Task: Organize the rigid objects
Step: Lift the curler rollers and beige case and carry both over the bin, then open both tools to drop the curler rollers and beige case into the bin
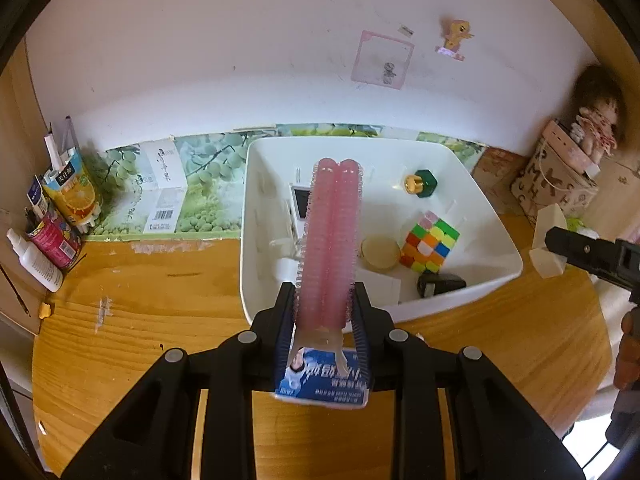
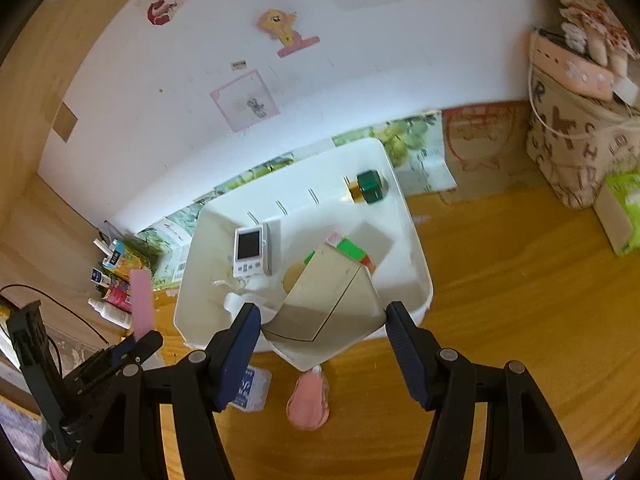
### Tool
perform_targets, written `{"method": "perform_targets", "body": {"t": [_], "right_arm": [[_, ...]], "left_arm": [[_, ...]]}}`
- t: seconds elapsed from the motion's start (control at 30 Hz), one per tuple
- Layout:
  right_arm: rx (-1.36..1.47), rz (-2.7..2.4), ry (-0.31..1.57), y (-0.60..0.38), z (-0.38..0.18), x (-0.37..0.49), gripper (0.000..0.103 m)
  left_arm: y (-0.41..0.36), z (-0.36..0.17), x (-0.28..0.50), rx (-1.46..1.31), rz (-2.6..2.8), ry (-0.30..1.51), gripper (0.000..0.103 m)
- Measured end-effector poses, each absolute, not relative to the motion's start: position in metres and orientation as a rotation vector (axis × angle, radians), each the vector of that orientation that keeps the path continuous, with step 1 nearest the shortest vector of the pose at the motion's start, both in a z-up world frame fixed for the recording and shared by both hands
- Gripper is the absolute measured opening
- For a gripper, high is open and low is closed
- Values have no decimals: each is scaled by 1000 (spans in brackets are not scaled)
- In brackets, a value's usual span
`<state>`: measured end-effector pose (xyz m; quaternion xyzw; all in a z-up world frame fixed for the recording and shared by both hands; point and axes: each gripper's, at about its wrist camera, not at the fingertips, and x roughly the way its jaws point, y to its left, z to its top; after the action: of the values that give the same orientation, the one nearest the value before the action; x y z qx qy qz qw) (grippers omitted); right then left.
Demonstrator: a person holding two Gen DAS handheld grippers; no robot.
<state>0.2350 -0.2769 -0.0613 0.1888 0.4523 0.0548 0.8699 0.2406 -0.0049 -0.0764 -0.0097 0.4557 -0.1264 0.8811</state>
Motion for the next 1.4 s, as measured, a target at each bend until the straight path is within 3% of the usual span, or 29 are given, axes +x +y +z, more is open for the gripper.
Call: {"method": "perform_targets", "body": {"t": [0.7,1.17,1.3,1.4], "right_arm": [[163,271,782,-279,-86,267,65],[166,311,800,-281,-95,272,66],[160,326,794,-277,-91,270,70],[154,337,774,-274,-86,267,72]], "left_arm": [[-36,-75,280,-28,-133,925,30],[-45,-86,287,-21,-93,996,32],[-43,-83,285,-23,-80,996,44],[-38,-75,280,-34,-70,980,66]]}}
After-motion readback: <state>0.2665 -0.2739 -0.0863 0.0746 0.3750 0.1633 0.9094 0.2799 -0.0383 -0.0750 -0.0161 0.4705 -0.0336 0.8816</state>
